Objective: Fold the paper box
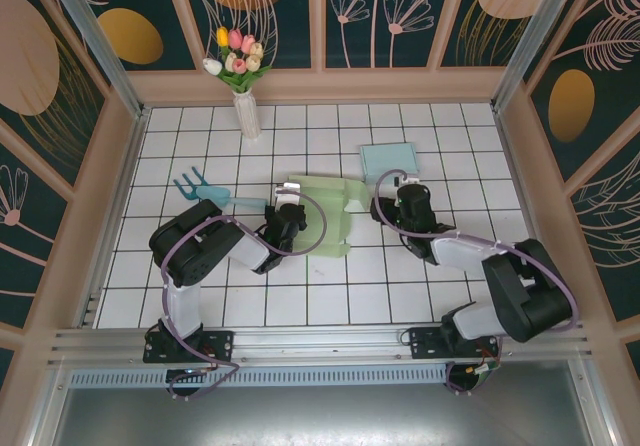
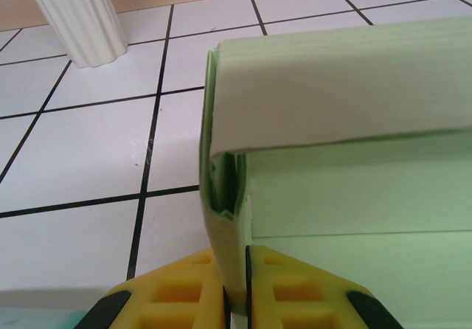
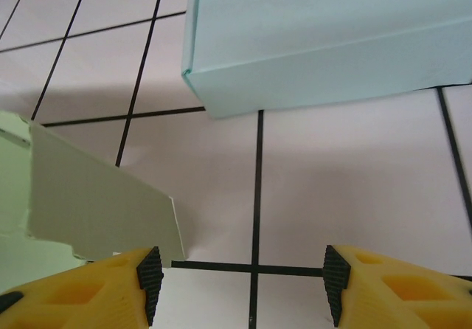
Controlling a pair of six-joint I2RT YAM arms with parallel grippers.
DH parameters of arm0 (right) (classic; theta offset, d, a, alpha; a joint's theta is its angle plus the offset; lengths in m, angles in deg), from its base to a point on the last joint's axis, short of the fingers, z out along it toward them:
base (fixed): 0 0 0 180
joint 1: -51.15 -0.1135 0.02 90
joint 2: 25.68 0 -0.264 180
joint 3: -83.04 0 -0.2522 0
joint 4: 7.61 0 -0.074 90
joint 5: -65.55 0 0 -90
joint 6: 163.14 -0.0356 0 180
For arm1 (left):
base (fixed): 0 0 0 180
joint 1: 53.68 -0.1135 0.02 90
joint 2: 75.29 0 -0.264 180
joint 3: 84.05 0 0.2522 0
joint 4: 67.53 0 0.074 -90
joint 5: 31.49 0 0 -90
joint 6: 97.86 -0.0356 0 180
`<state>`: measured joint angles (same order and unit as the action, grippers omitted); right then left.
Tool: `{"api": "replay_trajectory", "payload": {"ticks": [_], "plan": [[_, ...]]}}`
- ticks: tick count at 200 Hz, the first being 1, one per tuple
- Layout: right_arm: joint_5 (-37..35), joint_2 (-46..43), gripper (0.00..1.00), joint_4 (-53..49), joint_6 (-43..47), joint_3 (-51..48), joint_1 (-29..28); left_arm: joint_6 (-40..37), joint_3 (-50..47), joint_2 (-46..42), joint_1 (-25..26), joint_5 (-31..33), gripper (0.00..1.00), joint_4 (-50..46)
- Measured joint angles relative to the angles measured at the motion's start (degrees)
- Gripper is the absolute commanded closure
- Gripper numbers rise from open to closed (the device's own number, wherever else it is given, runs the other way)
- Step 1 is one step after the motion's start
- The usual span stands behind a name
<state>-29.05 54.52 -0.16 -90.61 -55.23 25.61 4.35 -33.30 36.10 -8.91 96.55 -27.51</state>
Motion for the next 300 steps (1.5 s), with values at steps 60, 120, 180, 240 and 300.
{"api": "replay_trajectory", "payload": {"ticks": [60,120,180,240,300], "plan": [[3.89,2.99,0.37,2.62,1.20,0.96,0.00,0.00,0.07,0.02,0.00,-0.02,0.86,-0.02],[7.45,3.69,0.37,4.07,3.43,1.97,-0.11,-0.02,0.20,0.11,0.00,-0.02,0.86,-0.04],[8.85,6.82,0.37,5.07,5.42,4.17,-1.44,-0.02,0.20,0.11,0.00,-0.02,0.86,-0.04],[9.27,8.79,0.38,5.70,6.73,5.81,-2.97,-0.02,0.20,0.15,0.00,-0.02,0.86,-0.02],[11.41,9.73,0.40,6.10,8.48,6.08,-4.13,-0.02,0.20,0.15,0.00,-0.02,0.86,-0.02]]}}
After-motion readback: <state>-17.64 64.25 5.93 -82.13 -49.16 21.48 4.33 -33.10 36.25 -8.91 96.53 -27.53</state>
